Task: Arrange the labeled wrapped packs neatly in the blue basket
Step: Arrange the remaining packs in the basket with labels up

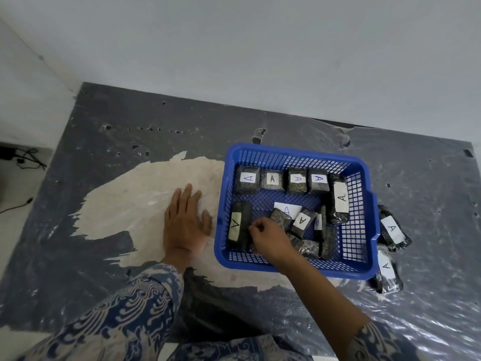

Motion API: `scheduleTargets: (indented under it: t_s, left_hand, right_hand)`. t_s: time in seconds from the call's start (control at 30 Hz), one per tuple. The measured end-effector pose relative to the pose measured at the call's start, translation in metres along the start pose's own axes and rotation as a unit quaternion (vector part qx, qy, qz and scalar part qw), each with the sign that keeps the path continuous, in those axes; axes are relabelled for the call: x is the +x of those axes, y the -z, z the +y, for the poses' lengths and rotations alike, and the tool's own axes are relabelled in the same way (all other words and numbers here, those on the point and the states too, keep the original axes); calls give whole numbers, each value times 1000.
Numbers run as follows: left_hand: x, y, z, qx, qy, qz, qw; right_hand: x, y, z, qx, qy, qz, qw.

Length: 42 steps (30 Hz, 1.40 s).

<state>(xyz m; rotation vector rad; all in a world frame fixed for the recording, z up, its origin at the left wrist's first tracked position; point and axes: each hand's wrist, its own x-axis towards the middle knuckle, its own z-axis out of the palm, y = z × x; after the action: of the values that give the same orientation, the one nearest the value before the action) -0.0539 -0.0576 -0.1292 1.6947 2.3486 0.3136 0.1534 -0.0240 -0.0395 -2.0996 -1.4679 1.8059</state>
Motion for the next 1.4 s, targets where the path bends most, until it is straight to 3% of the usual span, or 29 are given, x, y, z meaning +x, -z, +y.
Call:
scheduleTargets:
  t_s: [0.07, 0.27, 0.83, 0.93, 1.0, 1.03, 1.17, 1.4]
  left_hand:
    - [-1, -1, 0, 1, 1, 2, 1000]
    - [-1, 1, 0, 13, 2, -2, 1000]
    - [-1, -3, -4, -2, -9, 6, 1000]
    - [0, -3, -3, -11, -11, 10, 1000]
    - [0, -2, -2, -9, -5, 7, 1000]
    - [0, -2, -2, -8, -4, 5, 1000]
    - [-1, -1, -1, -5, -3, 2, 1000]
    - [0, 1, -1, -9, -2, 1, 1000]
  right_hand:
    - [-3, -3, 0, -55, 32, 22, 998]
    - [-7, -13, -4, -63, 87, 59, 993]
    - [-22, -3, -8, -232, 83, 57, 968]
    - [-33, 31, 9, -185, 99, 203, 956]
    - [-35, 63, 28, -157, 64, 316, 933]
    - [-34, 77, 37, -167, 28, 337, 926]
    - [-24, 96, 50, -234, -107, 290, 922]
    - [-33, 103, 55, -215, -65, 329, 917]
